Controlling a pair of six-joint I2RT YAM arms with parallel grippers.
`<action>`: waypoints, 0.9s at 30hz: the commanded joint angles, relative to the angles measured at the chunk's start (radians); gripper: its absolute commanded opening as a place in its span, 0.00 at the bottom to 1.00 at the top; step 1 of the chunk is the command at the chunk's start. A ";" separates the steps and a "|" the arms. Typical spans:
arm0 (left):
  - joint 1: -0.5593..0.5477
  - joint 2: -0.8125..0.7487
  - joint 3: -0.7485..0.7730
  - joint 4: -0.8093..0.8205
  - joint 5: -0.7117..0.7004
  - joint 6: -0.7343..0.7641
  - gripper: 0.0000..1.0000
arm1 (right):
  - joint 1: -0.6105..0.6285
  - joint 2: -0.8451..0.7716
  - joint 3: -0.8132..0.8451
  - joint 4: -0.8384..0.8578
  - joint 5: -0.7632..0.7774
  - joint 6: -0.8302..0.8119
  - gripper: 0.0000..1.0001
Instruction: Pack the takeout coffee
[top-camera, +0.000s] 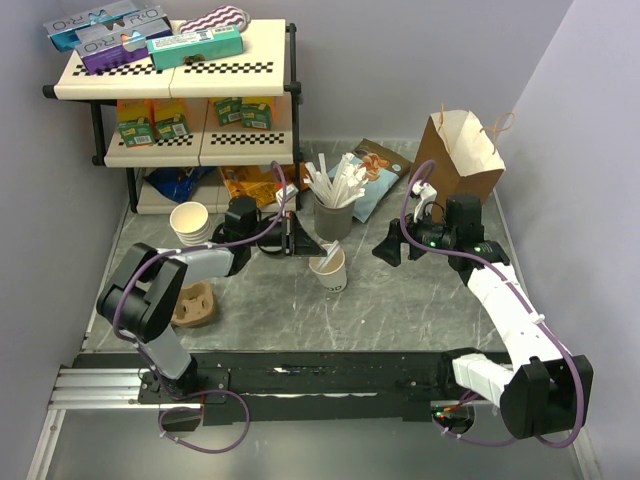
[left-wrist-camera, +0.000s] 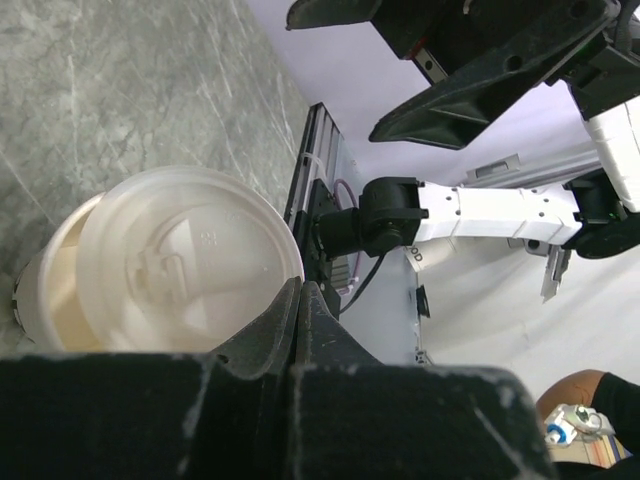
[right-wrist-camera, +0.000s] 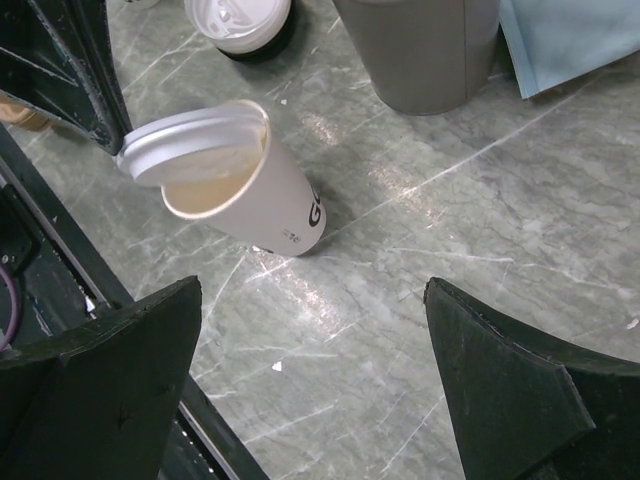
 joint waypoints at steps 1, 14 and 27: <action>-0.008 0.009 0.047 0.051 0.031 -0.013 0.01 | 0.006 -0.016 0.001 0.020 0.009 -0.009 0.98; -0.041 0.077 0.081 0.212 0.126 -0.136 0.01 | 0.009 -0.007 -0.030 0.092 -0.190 -0.066 1.00; -0.044 0.080 0.079 0.165 0.160 -0.092 0.01 | 0.106 0.160 -0.004 0.231 -0.358 -0.272 1.00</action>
